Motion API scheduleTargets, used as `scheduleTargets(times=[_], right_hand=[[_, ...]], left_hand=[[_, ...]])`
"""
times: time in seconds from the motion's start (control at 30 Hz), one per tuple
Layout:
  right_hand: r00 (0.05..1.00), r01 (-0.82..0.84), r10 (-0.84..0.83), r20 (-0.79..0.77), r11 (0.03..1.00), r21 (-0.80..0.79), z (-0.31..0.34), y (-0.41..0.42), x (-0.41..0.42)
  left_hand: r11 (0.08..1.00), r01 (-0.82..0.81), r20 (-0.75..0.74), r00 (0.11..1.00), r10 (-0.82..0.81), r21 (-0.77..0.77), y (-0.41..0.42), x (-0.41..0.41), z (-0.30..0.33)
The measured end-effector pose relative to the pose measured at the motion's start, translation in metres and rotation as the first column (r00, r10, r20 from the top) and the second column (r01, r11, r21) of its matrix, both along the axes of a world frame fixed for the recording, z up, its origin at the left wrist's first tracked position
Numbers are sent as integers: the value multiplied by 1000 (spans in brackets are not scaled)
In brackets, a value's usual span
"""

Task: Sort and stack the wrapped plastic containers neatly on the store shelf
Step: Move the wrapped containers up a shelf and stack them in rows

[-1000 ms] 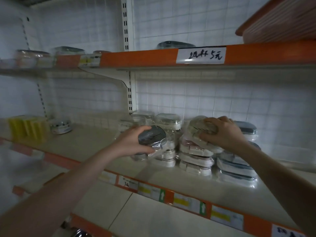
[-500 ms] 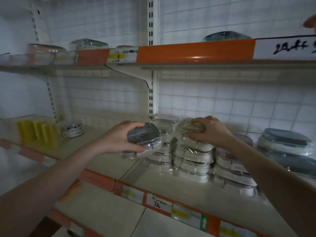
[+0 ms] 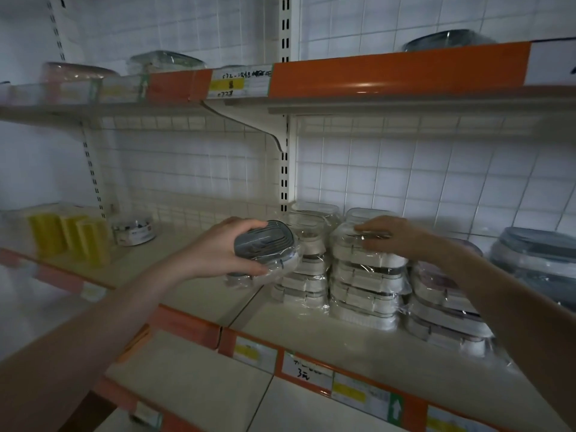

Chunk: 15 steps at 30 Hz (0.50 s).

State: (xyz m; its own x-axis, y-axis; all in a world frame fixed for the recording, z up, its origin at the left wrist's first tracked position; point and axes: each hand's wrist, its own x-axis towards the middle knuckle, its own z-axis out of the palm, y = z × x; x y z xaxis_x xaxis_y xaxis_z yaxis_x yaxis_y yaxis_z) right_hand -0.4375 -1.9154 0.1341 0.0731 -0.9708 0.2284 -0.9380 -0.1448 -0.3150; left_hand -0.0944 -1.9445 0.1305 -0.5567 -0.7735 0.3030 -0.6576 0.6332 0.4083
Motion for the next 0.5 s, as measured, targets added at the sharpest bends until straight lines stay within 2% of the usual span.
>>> scheduleTargets(times=[0.13,0.3,0.5], right_hand=[[993,-7,3,-114,999,-35,-3,4,-2],[952,79,-111,-284,989,-122,-6,12,3],[964,124,-184,-193,950,-287,-5,37,-5]], left_hand=[[1000,20,-2,1000,-20,-5,-1,-5,-1],[999,42,-21,999,-42,-16,2,-12,3],[996,88,-45,995,-89,-21,8,-26,9]])
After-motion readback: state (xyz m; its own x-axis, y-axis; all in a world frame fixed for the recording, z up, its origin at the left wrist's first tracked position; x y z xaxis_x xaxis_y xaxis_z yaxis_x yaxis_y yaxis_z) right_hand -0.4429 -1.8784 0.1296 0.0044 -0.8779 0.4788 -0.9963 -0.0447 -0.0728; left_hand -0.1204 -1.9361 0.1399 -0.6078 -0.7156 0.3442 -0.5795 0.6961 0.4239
